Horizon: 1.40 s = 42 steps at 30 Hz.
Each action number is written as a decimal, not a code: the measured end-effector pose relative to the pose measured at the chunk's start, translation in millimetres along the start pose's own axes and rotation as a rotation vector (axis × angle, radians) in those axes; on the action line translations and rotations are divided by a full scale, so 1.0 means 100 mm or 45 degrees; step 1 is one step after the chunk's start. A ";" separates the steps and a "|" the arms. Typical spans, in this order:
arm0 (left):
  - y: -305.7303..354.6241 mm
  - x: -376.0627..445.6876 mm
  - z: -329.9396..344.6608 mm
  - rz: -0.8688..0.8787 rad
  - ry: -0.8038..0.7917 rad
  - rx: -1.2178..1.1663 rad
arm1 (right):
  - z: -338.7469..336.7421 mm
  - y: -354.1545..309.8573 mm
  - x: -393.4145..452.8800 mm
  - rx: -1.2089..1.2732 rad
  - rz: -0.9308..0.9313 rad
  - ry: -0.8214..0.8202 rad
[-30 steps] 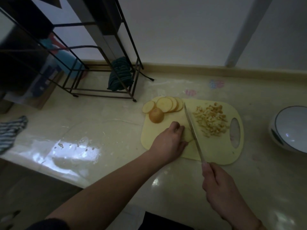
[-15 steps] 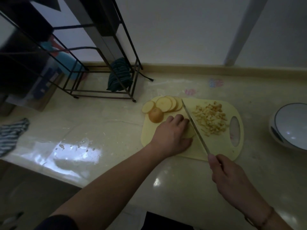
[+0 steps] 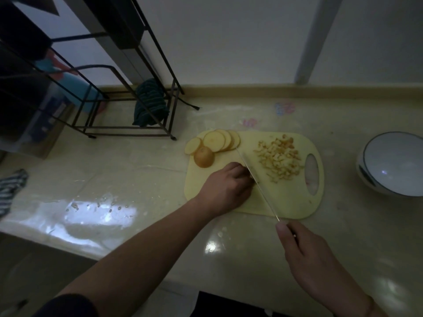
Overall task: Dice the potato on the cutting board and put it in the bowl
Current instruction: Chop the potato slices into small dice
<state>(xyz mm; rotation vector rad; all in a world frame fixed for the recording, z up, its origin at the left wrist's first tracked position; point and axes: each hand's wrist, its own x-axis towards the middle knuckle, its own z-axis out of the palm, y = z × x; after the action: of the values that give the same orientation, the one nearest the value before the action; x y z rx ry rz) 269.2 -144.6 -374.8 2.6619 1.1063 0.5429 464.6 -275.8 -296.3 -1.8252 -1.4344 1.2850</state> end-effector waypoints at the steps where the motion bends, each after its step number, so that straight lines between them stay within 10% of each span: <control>1: 0.00 0.00 0.00 0.001 0.005 0.000 | -0.01 0.01 -0.02 -0.009 0.018 -0.009; 42: -0.07 0.04 -0.06 0.146 -0.005 -0.035 | -0.03 0.06 0.19 0.056 0.046 0.043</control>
<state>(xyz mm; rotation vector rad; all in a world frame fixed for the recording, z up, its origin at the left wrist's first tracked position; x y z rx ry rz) 264.8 -136.7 -371.0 2.7136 0.9421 0.5691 469.9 -259.6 -306.6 -1.8432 -1.3507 1.2867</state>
